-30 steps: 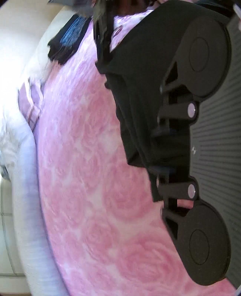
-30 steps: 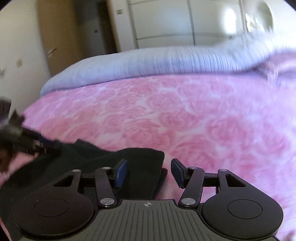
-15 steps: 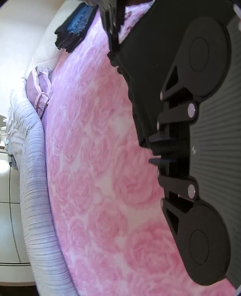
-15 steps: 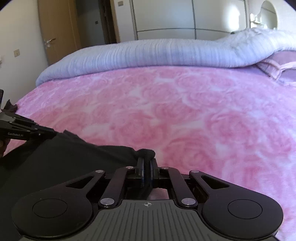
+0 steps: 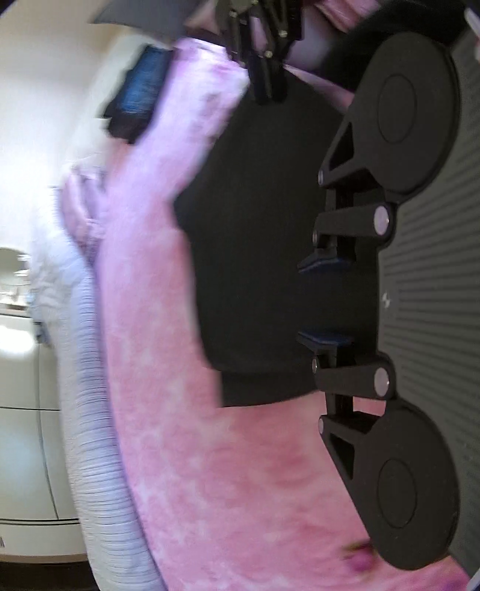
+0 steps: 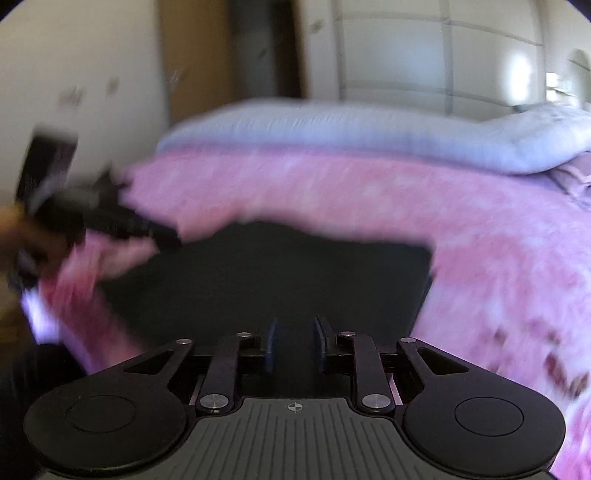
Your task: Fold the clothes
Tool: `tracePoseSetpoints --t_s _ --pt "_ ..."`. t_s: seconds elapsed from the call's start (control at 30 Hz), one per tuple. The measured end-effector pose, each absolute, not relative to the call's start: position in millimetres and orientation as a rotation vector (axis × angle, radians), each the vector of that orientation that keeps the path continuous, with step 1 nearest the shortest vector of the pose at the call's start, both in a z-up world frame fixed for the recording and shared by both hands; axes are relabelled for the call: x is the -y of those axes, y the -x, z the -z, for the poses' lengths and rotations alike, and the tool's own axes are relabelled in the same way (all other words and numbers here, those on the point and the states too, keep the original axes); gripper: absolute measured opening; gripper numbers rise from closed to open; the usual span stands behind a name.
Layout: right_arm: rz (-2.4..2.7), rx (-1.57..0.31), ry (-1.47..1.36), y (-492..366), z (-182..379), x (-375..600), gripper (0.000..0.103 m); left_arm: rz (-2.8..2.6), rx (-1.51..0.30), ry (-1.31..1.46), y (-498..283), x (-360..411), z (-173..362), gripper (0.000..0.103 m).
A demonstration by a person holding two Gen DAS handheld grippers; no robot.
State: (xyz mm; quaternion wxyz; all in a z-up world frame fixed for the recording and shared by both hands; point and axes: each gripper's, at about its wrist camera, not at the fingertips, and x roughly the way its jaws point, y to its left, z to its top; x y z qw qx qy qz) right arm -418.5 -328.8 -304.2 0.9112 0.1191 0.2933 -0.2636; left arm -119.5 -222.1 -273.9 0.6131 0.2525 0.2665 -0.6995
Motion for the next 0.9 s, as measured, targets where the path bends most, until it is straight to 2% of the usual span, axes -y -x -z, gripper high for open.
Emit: tracePoseSetpoints --t_s 0.1,0.2,0.3,0.4,0.53,0.6,0.8,0.9 --pt "0.553 -0.606 -0.26 433.2 327.6 320.9 0.021 1.626 -0.518 -0.603 125.8 213.1 295.0 0.029" --pt "0.605 -0.588 -0.226 438.0 314.3 305.0 0.021 1.587 -0.549 -0.637 130.1 220.4 284.1 0.029" --pt "0.651 -0.571 -0.196 442.5 301.8 289.4 0.021 1.555 -0.494 -0.655 140.4 210.4 268.4 0.025" --pt "0.635 -0.606 -0.197 440.8 312.3 283.3 0.021 1.553 -0.485 -0.628 150.9 184.8 258.9 0.025" --pt "0.678 -0.662 -0.244 439.2 332.4 291.1 0.021 1.51 -0.516 -0.687 155.0 170.1 283.5 0.029" --pt "0.693 -0.667 -0.272 438.1 336.2 294.1 0.021 1.509 -0.534 -0.628 149.2 164.2 287.4 0.029" --pt "0.675 -0.602 -0.282 440.4 318.0 286.4 0.022 1.469 -0.559 -0.577 146.7 157.4 285.6 0.03" --pt "0.669 -0.663 -0.306 437.3 326.6 288.8 0.023 1.468 -0.574 -0.569 142.4 157.2 284.0 0.03"
